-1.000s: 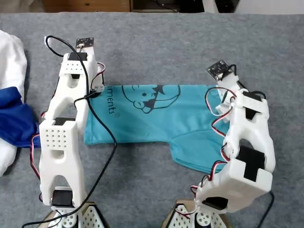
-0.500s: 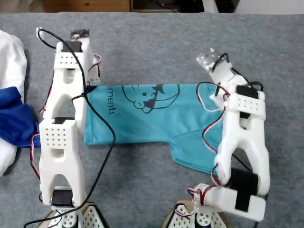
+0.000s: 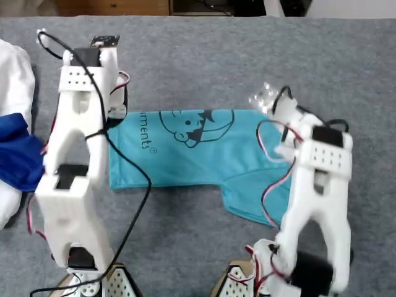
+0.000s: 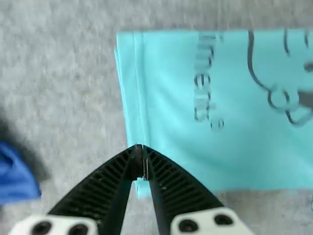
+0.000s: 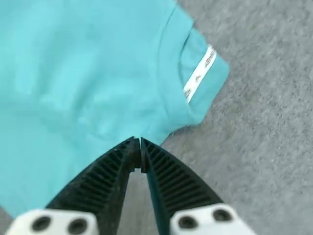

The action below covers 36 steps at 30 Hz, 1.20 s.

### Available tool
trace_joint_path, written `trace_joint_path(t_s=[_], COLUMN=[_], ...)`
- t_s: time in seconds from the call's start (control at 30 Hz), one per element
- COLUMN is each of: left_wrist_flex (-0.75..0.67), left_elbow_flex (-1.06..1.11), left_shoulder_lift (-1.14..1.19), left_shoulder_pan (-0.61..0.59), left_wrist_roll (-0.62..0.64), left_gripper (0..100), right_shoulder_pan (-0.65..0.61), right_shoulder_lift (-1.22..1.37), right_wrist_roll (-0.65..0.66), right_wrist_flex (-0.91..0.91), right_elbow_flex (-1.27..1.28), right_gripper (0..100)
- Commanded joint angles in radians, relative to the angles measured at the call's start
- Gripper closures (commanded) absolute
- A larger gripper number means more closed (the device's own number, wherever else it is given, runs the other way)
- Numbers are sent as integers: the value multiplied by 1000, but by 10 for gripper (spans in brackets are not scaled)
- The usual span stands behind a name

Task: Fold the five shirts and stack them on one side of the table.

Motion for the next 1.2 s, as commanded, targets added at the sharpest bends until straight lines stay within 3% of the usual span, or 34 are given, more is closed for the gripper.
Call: trace_joint_path(t_s=[0.0, 0.3, 0.47, 0.7, 0.93, 1.17], left_wrist_flex=[-25, -224, -256, -258, -235, -230], left_elbow_flex=[167, 741, 945, 1049, 1057, 1059], left_shoulder_lift=[-252, -613, -762, -835, -825, -825], left_shoulder_pan=[8, 2, -3, -91, -143, -146], left_wrist_roll=[-6, -32, -83, -109, -104, -103], left_gripper=[981, 981, 980, 980, 980, 980], right_shoulder_pan=[33, 28, 25, 13, -13, -77], right_shoulder_lift=[-174, -518, -677, -880, -1009, -970], right_wrist_roll=[87, 252, 351, 431, 437, 434], right_wrist_flex=[23, 216, 324, 463, 439, 376], right_elbow_flex=[111, 344, 433, 596, 713, 789], right_gripper=[976, 966, 842, 821, 821, 821])
